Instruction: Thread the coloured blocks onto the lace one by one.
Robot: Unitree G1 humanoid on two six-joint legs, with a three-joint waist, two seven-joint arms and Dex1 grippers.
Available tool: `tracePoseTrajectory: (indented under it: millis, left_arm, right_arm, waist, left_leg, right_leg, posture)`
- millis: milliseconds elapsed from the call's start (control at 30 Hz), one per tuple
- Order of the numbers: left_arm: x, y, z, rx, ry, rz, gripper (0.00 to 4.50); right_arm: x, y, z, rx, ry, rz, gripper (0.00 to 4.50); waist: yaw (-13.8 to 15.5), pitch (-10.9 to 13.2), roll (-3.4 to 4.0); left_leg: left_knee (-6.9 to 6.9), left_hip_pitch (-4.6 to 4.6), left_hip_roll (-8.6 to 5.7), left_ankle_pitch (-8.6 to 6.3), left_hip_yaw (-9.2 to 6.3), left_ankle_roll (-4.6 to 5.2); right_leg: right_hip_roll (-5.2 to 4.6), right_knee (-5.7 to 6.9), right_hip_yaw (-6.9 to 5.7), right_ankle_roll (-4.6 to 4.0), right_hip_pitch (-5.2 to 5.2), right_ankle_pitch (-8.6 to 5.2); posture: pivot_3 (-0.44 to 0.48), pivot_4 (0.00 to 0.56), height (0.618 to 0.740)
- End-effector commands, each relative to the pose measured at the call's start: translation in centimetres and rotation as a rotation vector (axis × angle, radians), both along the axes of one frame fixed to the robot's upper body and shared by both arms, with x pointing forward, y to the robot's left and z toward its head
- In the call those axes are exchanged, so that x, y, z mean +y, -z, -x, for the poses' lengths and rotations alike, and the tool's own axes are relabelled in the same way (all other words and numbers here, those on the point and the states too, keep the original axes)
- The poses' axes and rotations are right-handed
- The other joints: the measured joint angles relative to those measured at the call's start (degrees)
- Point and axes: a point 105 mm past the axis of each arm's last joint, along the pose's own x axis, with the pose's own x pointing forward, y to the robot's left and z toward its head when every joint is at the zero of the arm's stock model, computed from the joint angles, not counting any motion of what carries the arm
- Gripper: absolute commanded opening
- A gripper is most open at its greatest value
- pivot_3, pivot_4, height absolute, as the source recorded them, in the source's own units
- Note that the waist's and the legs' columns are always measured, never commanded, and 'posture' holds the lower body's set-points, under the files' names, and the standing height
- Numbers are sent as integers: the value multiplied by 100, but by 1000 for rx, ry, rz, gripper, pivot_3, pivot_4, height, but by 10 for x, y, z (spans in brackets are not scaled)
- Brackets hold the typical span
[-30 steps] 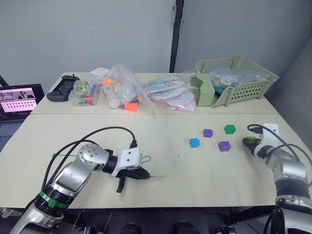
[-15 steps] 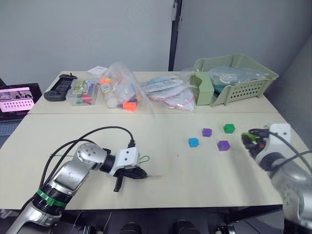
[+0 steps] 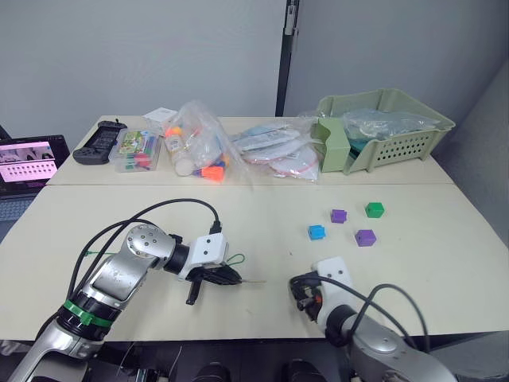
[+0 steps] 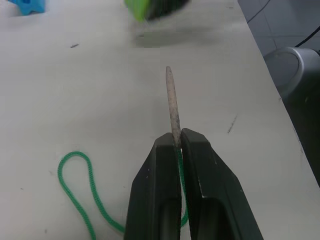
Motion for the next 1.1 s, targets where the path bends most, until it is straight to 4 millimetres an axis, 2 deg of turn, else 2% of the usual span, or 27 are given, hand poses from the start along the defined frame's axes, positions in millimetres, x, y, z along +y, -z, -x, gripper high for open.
tracePoseTrajectory:
  millis: [33,133,200,267,300,433,500,567,633,667,733,800,867,967,1100]
  left_arm:
    - [-1,-13,3,-35,21,13,0]
    - [-1,-13,3,-35,17,10,0]
    - [0,-12,4,-34,14,7,0]
    - [1,-12,4,-31,9,6,0]
    - [2,-12,4,-30,5,6,0]
    - [4,-13,4,-31,-4,3,0]
    - [4,-13,4,-31,-10,4,0]
    - [4,-14,4,-32,-16,5,0]
    - [3,-15,5,-30,-20,10,0]
    - [3,-15,5,-29,-22,12,0]
    - [2,-14,7,-20,-27,18,0]
    - [2,-13,9,-15,-29,20,0]
    - [1,-12,11,-11,-32,22,0]
    - [-1,-11,14,-8,-40,27,0]
    - [0,-11,16,-1,-54,30,0]
  right_arm:
    - [-2,13,-9,12,34,12,1168]
    - [-4,25,-8,49,37,28,1168]
    - [0,23,-8,42,33,8,1168]
    - [1,12,-7,-5,15,-17,2203]
    - [-1,6,-7,-32,9,-22,2573]
    - [-7,-15,-6,-114,-42,-5,3855]
    - [-7,-40,-2,-204,-159,16,4488]
    - [-6,-61,8,-266,-321,42,4488]
    - [-6,-69,15,-275,-469,60,4488]
    - [-6,-71,18,-274,-520,62,4488]
    - [-4,-69,28,-218,-768,79,4488]
    - [-10,-65,25,-166,-906,97,4488]
    - [-16,-61,16,-157,-972,135,4488]
    - [-30,-42,-9,-148,-1101,284,4488]
    - [-35,-29,-31,-157,-1202,359,4488]
  waist:
    - [-10,-1,-1]
    - [-11,-5,-10]
    - [-10,-7,-14]
    - [-10,-8,-16]
    - [-9,-8,-16]
    - [19,-8,-16]
    - [21,-6,-16]
    - [17,-3,-16]
    - [15,-3,-17]
    - [14,-2,-19]
    - [14,0,-19]
    - [5,2,-21]
    - [8,5,-28]
    - [2,7,-31]
    - [6,8,-32]
  left_leg:
    - [0,1,2,0,0,0]
    - [0,19,6,0,0,0]
    - [0,26,10,0,0,0]
    - [0,28,17,0,0,0]
    - [0,27,19,0,0,0]
    - [0,15,13,0,0,0]
    - [0,9,8,0,0,0]
    - [1,5,5,0,-1,0]
    - [2,7,5,0,-3,0]
    - [2,8,6,0,-3,0]
    - [2,8,6,0,3,0]
    - [2,9,6,0,9,0]
    - [2,16,4,0,17,0]
    - [2,18,2,0,26,0]
    - [2,13,0,0,29,0]
  right_leg:
    - [1,1,0,0,0,0]
    - [2,1,2,1,15,0]
    - [4,1,1,8,20,-5]
    - [10,2,2,8,21,-5]
    - [11,2,3,8,19,-5]
    - [6,1,4,2,11,-1]
    - [3,1,3,-1,7,0]
    - [2,0,2,0,5,0]
    - [2,1,1,0,7,0]
    - [6,0,-5,1,12,-1]
    - [10,-1,-8,0,12,-1]
    - [10,-2,-7,-1,13,-1]
    - [10,-5,-5,0,20,-1]
    - [13,-7,-6,4,20,-4]
    - [12,-5,-4,-3,14,0]
  posture:
    - [0,150,740]
    - [0,150,740]
    - [0,150,740]
    - [0,150,740]
    - [0,150,740]
    - [0,150,740]
    - [0,150,740]
    - [0,150,740]
    - [0,150,740]
    - [0,150,740]
    - [0,150,740]
    - [0,150,740]
    - [0,150,740]
    - [0,150,740]
    - [0,150,740]
